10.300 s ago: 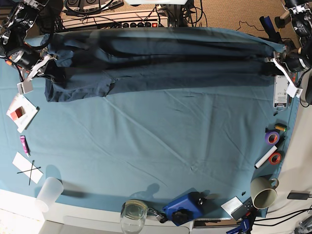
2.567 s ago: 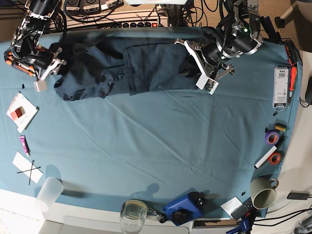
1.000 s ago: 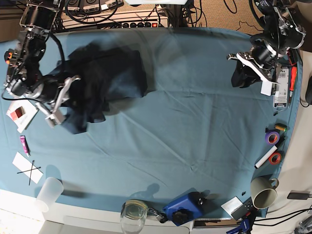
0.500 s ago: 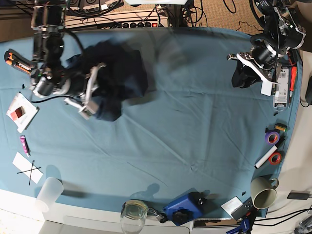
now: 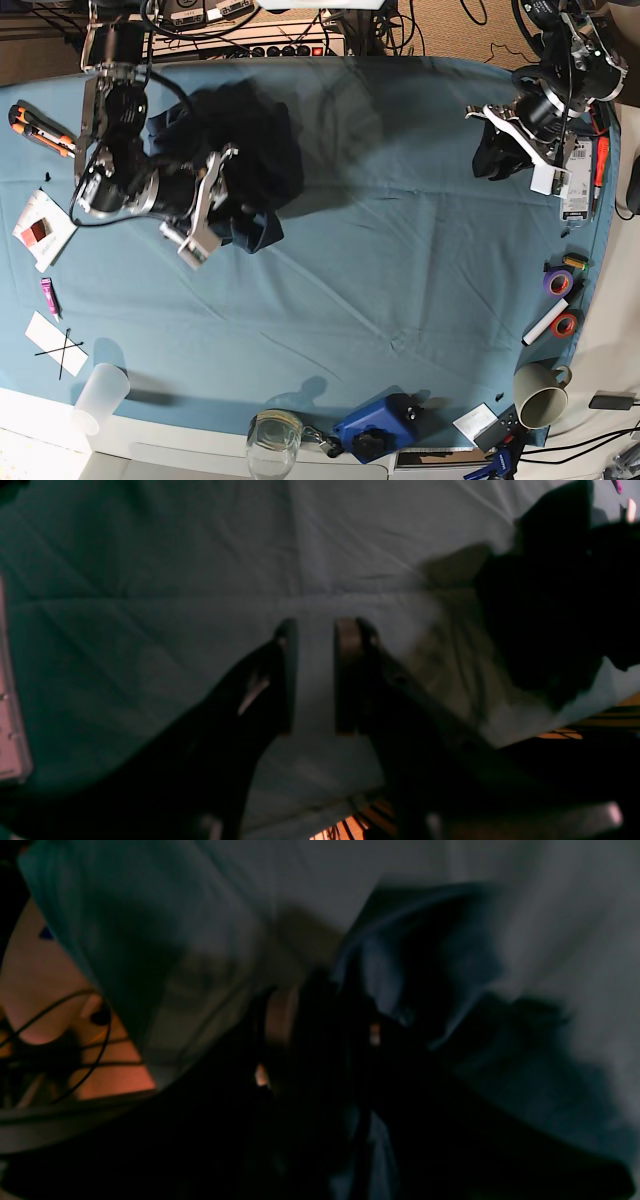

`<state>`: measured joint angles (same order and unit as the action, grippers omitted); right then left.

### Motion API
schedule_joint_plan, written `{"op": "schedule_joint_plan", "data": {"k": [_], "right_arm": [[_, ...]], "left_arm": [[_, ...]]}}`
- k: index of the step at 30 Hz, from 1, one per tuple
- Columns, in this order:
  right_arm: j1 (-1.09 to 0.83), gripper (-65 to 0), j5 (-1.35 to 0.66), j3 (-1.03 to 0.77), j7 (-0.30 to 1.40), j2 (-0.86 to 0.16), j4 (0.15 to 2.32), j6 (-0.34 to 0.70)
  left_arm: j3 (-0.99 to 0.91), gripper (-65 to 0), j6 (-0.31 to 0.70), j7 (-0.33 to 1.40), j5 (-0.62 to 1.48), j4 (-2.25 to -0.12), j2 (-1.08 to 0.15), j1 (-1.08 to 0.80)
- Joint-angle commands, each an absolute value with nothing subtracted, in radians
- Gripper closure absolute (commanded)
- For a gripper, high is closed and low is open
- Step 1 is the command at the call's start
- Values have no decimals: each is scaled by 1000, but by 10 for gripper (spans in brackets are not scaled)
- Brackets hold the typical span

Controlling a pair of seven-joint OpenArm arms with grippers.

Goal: Fold the T-shirt properly
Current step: 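Press and tuck the folded bundle edges with the right gripper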

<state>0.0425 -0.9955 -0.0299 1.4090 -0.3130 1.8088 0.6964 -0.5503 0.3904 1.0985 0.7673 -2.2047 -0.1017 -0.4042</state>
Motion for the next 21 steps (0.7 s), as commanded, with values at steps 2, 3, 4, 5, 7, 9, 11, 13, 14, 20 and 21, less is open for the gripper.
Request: {"op": "schedule_joint_plan", "data": {"k": [2, 3, 4, 5, 7, 9, 11, 13, 14, 20, 21], "right_arm": [[67, -175, -1055, -33, 1396, -324, 1826, 698], [70, -175, -1074, -33, 1396, -324, 1826, 698], [72, -175, -1091, -33, 1396, -324, 1826, 698], [73, -175, -1108, -33, 1396, -324, 1826, 698], [79, -175, -1162, -34, 1396, -324, 1826, 698], [96, -174, -1153, -39, 1396, -324, 1827, 698], [116, -168, -1104, -66, 1396, -324, 1827, 698], [132, -83, -1061, -123, 1396, -324, 1827, 698], [136, -14, -1047, -162, 1396, -324, 1827, 698], [97, 0, -947, -379, 1396, -331, 1826, 698], [81, 0, -938, -398, 1396, -330, 1826, 698]], "left_arm": [[-553, -114, 394, 1067, 778, -2223, -108, -418], [-553, -114, 394, 1062, 778, -2223, -108, -423], [-553, -114, 394, 1058, 778, -2223, -109, -428], [-553, -114, 394, 1053, 778, -2223, -108, -433], [-553, -114, 394, 1051, 778, -2223, -108, -435], [-553, -114, 394, 1047, 778, -2223, -108, -435], [-553, -114, 394, 1047, 778, -2223, -108, -435], [-553, -114, 394, 1047, 778, -2223, -108, -435], [-553, -114, 394, 1047, 778, -2223, -108, -435], [-553, -114, 394, 1046, 778, -2223, -108, -435], [-553, -114, 394, 1045, 778, -2223, -108, -435]]}}
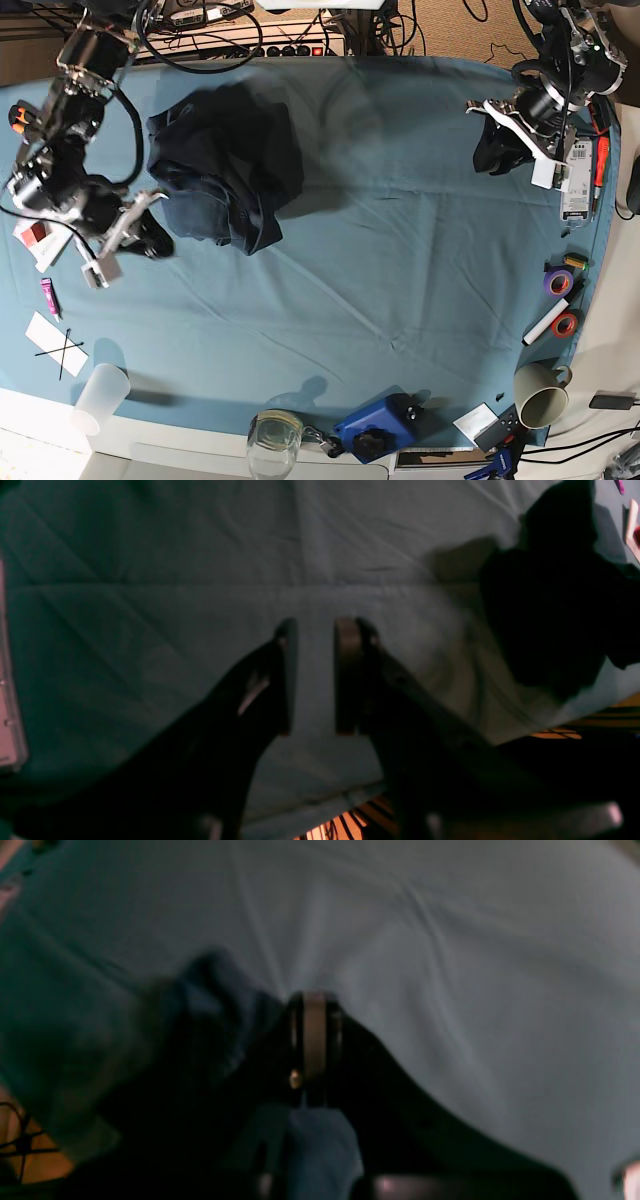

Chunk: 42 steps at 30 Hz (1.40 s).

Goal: Fold the T-shirt properly
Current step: 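Press and tuck the folded bundle edges with the right gripper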

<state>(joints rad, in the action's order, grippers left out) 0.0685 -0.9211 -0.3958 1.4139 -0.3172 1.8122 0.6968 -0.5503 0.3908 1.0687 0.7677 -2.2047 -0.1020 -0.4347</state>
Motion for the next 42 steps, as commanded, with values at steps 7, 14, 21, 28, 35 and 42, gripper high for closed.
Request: {"op": "schedule_joint_plan", "data": {"k": [7, 14, 21, 28, 35, 42], "right_arm": [[-46, 0, -853, -413, 1396, -329, 1825, 682], [-139, 0, -979, -307, 1396, -330, 1825, 697], [-168, 0, -999, -55, 1396, -329, 1825, 698], [-114, 0, -1129, 22, 1396, -330, 1826, 698], [-8, 0, -1163, -60, 1396, -329, 1827, 698], [0, 0, -1073, -163, 1396, -329, 1730, 698]], "left_arm": [[-553, -114, 394, 1039, 778, -2223, -108, -435], [-553, -114, 394, 1038, 778, -2223, -108, -434], [-553, -114, 394, 1031, 778, -2223, -108, -432], [-553, -114, 394, 1031, 778, -2223, -108, -432], [-553, -114, 394, 1031, 778, -2223, -108, -432], [-553, -114, 394, 1028, 778, -2223, -108, -432]]}}
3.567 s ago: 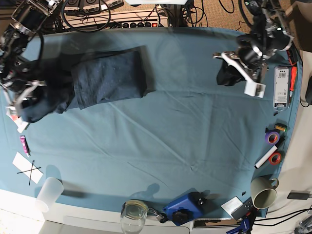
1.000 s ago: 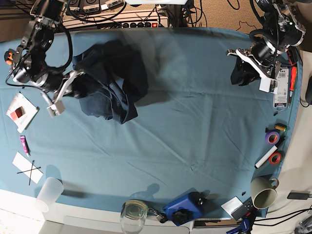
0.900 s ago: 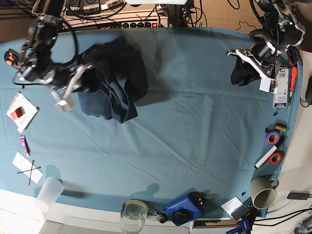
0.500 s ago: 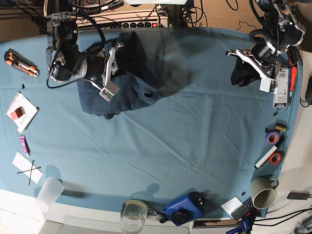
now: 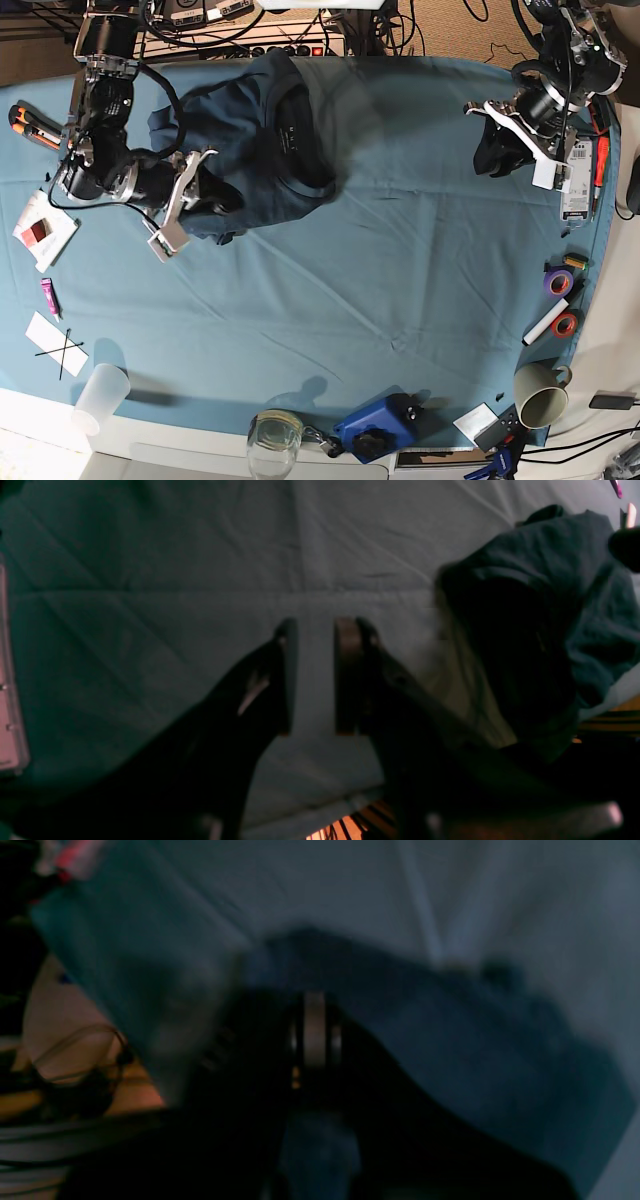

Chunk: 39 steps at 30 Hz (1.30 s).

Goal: Fold the T-shirt properly
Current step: 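Press and tuck the folded bundle edges with the right gripper, then release the shirt and lift both grippers away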

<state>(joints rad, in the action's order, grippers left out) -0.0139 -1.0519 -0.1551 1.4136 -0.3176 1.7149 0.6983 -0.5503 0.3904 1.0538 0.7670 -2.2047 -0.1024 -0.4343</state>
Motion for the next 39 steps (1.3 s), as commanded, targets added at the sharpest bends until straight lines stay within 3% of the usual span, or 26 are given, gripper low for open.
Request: {"op": "schedule_joint_plan", "data": {"k": [1, 13, 17, 22, 30, 36, 39], "right_arm": [[0, 0, -1073, -168, 1396, -329, 1692, 698], [2, 0, -1013, -171, 1346, -327, 1318, 698], [3, 0, -1179, -177, 1396, -336, 1380, 698], [20, 0, -1178, -239, 1396, -329, 1549, 698], [66, 0, -910, -261, 1238, -324, 1536, 698], [67, 0, -839, -261, 1184, -324, 1405, 698], [66, 0, -841, -262, 1205, -324, 1365, 698]], "left_arm": [[-553, -114, 394, 1028, 778, -2223, -108, -432], [-553, -114, 394, 1028, 778, -2223, -108, -432], [-553, -114, 394, 1029, 778, -2223, -108, -432], [-553, -114, 394, 1026, 778, -2223, -109, -432], [-553, -114, 394, 941, 714, -2223, -109, -432], [-553, 0, 394, 890, 620, -2223, -109, -432], [-553, 0, 393, 891, 610, -2223, -109, -432]]}}
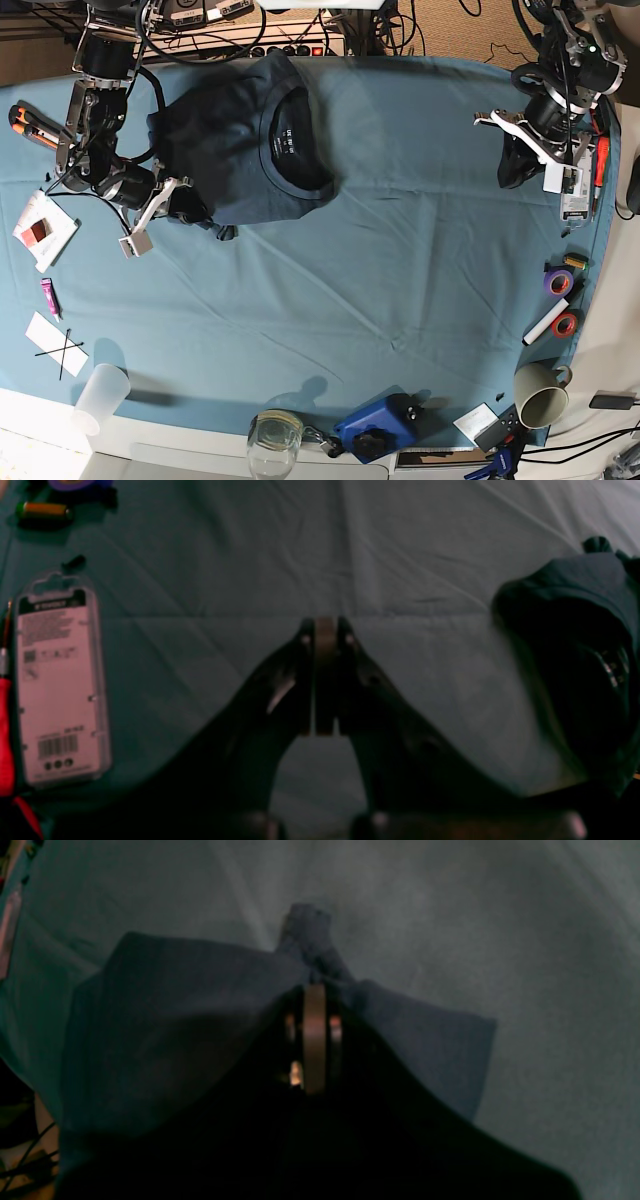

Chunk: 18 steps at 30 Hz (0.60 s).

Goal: Fold the T-shirt properly
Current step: 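Release the shirt and lift both grippers away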

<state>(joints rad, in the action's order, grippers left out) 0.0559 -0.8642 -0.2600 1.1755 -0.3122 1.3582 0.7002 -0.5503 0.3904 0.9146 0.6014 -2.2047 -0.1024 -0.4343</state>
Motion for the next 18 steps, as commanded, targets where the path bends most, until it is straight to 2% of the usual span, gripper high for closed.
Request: {"op": "schedule_joint_plan", "data": {"k": [1, 7, 11, 18], "right_arm": [[67, 0, -850, -263, 1242, -326, 1372, 698], [38, 0, -949, -342, 1396, -329, 1608, 698], [-47, 0, -920, -405, 1396, -330, 1788, 698], [-285, 0, -949, -517, 1396, -324, 2013, 698]], "left_arm": [[-553, 0, 393, 891, 593, -2223, -109, -432], [-553, 0, 303, 939, 440, -2223, -125, -433], [-554, 0, 284, 1013, 406, -2223, -142, -445], [-627, 0, 284, 1023, 397, -2224, -158, -534]]}}
